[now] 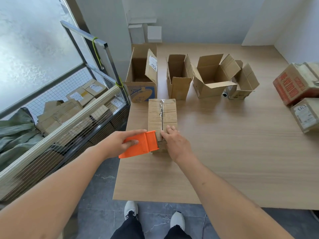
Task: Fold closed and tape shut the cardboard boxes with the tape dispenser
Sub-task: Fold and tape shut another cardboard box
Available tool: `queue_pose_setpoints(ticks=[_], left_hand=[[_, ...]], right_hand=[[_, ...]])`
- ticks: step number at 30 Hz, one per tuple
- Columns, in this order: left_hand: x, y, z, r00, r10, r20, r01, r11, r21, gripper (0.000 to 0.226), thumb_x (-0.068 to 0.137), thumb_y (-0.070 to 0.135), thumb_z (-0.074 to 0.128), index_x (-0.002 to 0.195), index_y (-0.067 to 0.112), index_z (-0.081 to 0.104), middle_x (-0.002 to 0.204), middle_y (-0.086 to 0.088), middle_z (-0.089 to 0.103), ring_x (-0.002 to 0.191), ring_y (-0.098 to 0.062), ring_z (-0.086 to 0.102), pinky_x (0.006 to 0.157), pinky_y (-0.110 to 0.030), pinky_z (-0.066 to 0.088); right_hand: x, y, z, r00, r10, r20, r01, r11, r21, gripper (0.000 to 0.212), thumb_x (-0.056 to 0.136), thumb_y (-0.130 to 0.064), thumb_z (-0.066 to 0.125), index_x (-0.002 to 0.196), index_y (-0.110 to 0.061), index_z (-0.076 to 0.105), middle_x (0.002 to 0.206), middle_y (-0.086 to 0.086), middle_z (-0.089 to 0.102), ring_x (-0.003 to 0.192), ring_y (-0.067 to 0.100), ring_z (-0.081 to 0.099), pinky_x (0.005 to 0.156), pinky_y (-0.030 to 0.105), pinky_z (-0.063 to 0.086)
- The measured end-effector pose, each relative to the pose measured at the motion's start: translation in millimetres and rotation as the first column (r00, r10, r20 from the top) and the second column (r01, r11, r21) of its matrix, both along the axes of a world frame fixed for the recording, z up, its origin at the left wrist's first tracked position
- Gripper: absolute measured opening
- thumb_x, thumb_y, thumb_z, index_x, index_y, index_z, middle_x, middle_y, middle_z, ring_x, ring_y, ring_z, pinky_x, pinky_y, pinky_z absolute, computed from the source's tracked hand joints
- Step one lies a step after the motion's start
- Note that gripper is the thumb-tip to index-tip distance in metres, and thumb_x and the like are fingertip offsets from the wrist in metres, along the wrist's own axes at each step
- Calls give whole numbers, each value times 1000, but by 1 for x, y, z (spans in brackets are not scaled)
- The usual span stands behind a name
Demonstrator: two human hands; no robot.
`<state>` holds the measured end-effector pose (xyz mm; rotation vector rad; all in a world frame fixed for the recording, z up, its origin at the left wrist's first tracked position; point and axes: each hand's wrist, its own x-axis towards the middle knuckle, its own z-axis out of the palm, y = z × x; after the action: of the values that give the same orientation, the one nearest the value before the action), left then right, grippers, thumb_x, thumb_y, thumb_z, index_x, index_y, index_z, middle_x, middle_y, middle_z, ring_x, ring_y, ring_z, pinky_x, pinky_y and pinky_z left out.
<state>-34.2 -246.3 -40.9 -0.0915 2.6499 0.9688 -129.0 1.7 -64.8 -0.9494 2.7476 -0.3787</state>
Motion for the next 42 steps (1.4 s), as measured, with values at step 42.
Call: queue_pose_setpoints(ticks=[42], left_hand=[[-14,-82,5,975,-205,83,209,977,-36,48,100,50,56,141,68,37,115,21,61,79,4,62,65,-15,45]], right_hand=[[-10,-19,5,976,-157,151,135,980,147,53,100,-15,61,151,-27,49,167,2,27,155,20,20,122,34,26]])
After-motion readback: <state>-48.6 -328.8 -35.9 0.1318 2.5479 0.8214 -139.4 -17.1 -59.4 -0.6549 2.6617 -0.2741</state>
